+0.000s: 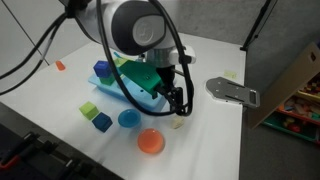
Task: Put the toy bottle in the toy sink
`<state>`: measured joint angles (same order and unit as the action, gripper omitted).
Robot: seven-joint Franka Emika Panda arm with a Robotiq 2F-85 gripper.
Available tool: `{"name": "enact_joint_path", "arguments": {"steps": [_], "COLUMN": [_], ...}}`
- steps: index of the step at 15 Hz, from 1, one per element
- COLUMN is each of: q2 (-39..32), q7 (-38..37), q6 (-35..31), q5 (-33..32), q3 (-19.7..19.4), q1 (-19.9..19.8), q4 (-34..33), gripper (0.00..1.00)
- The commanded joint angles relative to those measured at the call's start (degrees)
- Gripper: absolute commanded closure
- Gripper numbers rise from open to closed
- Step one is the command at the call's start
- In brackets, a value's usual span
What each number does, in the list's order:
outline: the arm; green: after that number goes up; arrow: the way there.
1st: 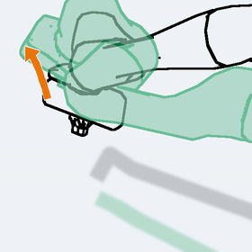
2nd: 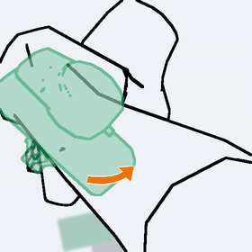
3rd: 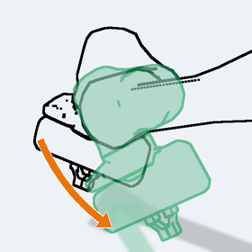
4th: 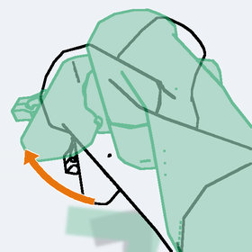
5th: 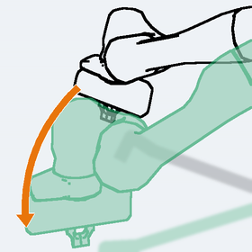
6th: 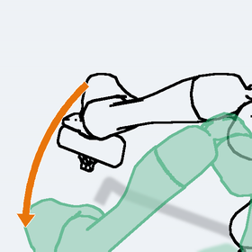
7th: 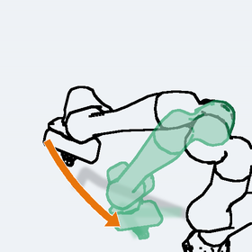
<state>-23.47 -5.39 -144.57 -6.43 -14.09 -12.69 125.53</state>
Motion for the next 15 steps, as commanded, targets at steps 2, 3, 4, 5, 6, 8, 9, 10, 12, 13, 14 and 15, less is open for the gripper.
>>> {"name": "enact_joint_path", "arguments": {"steps": [2,3,4,5,6,8,9,10,12,13,14,15], "q2": [-10.3,-11.6,-11.2,-10.0,-10.9,-11.4,-11.4,-12.0,-12.9,-13.4,-14.0,-14.8], "q7": [-1.6,-1.4,-1.1,-0.4,-0.5,-0.5,-0.5,-1.4,-1.4,-0.6,-0.1,0.4], "q6": [0.9,1.9,2.9,0.3,0.7,1.1,1.2,0.4,-1.7,-3.5,-5.5,-7.8], "q5": [4.3,5.3,6.0,4.8,5.3,5.5,5.5,4.9,5.2,6.0,6.6,7.3], "q3": [0.4,0.7,1.0,0.1,0.2,0.4,0.4,-0.5,-0.9,-0.4,-0.1,0.5], "q1": [-0.7,-1.0,-0.9,-0.1,-0.1,-0.2,-0.2,0.1,-0.5,-1.3,-1.9,-2.6], "q4": [-9.7,-11.3,-11.9,-8.3,-9.6,-10.7,-10.8,-11.0,-10.9,-10.8,-10.8,-10.9], "gripper": [0.0,0.0,0.0,0.0,0.0,0.0,0.0,0.0,0.0,0.0,0.0,0.0]}}
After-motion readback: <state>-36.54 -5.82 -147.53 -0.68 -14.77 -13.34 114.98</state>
